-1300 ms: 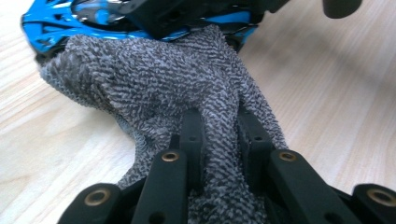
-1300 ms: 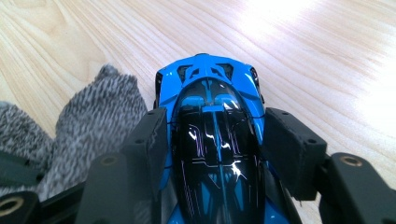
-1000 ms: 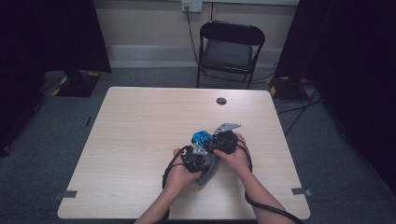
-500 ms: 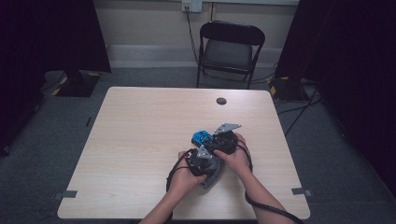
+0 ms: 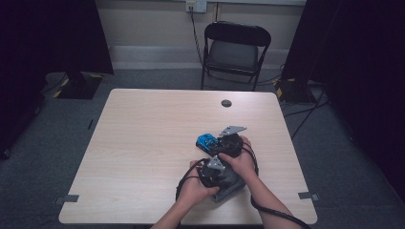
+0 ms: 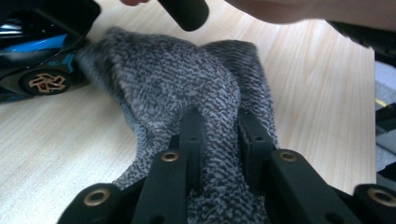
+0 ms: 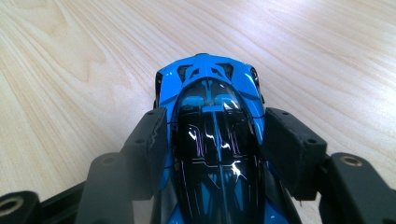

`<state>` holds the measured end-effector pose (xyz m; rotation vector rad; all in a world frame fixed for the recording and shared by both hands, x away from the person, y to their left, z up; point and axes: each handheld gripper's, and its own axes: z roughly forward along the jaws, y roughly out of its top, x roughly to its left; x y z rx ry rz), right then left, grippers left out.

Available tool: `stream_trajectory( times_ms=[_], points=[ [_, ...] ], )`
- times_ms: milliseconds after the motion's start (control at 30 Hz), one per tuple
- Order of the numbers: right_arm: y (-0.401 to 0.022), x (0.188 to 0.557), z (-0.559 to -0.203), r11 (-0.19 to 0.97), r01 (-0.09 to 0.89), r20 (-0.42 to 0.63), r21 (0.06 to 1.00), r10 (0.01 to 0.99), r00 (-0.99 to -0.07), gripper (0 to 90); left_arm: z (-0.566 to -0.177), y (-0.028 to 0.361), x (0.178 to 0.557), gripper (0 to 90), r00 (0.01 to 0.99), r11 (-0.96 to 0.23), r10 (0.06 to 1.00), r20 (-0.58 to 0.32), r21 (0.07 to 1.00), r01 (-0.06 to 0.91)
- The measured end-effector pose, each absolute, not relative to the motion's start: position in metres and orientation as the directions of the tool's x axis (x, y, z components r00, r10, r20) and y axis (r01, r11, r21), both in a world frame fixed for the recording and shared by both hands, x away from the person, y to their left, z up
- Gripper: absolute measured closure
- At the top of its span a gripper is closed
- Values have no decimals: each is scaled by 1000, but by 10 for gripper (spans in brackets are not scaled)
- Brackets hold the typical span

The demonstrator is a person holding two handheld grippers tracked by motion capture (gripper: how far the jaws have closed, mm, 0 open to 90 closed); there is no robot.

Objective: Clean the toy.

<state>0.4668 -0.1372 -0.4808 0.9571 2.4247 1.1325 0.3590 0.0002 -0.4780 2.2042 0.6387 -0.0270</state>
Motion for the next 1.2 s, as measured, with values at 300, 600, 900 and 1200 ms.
stream_trajectory(
  times_ms=[300,600,900,1200],
  points=[
    [-138,468,-480,469,450,19,760,676,-736,408,-469,18,356,751,867,-512,452,-208,736,443],
    [-139,467,-481,467,445,17,764,675,-738,408,-458,55,364,752,825,-439,526,-205,765,470],
    [-139,466,-481,458,448,21,768,680,-733,408,-448,88,380,752,766,-365,608,-206,785,501],
    [-140,466,-482,458,444,19,770,680,-733,408,-450,104,396,752,728,-306,644,-235,793,527]
  ],
)
